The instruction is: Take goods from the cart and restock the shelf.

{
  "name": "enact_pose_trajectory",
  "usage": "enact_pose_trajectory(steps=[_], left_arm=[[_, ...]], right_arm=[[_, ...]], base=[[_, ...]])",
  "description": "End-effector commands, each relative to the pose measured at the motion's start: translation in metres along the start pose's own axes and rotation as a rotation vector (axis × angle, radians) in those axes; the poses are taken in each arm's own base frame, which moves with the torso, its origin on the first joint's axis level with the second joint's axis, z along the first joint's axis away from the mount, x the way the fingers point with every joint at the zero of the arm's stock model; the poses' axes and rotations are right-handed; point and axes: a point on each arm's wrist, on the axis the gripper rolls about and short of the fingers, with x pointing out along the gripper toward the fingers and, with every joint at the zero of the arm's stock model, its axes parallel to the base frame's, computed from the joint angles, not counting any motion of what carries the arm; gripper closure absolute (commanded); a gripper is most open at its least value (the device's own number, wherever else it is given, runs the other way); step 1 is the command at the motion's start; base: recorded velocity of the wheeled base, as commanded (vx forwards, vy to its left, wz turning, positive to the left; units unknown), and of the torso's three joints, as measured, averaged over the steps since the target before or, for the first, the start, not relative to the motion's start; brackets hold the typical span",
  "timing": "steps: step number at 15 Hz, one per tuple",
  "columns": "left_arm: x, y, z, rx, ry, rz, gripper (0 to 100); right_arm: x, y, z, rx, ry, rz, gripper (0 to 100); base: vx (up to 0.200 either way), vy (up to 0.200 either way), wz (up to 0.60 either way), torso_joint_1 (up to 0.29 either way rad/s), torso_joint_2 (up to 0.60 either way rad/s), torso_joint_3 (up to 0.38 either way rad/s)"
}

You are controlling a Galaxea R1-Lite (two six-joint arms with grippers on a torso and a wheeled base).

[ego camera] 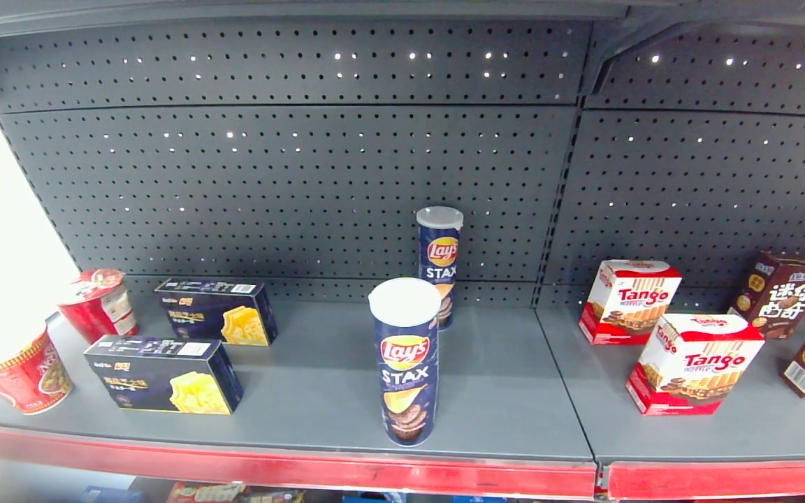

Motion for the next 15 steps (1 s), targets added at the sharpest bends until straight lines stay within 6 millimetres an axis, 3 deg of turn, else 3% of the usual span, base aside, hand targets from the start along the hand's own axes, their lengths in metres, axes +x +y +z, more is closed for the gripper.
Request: enact_pose_trajectory(steps=[1, 9, 11, 15], left_arm=[[-0.001, 0.002, 0.000, 0.010, -0.016, -0.095, 0], [-0.003, 0.002, 0.006, 0.033, -0.042, -0.100, 0], [-0.003, 0.004, 0.060, 0.203, -0.089, -0.148, 0], [0.028, -0.001, 0.128, 0.374, -0.056, -0.339, 0]], right_arm=[[0.000, 0.000, 0.000, 0.000, 0.004, 0.000, 0], [0.000, 0.000, 0.000, 0.000, 0.004, 0.000, 0], [0.000, 0.000, 0.000, 0.000, 0.004, 0.000, 0], [0.000, 0.000, 0.000, 0.000, 0.004, 0.000, 0]], base=[[0.000, 0.000, 0.00, 0.000, 0.00, 0.000], [0.000, 0.000, 0.00, 0.000, 0.00, 0.000], [0.000, 0.000, 0.00, 0.000, 0.00, 0.000], [0.000, 0.000, 0.00, 0.000, 0.00, 0.000]])
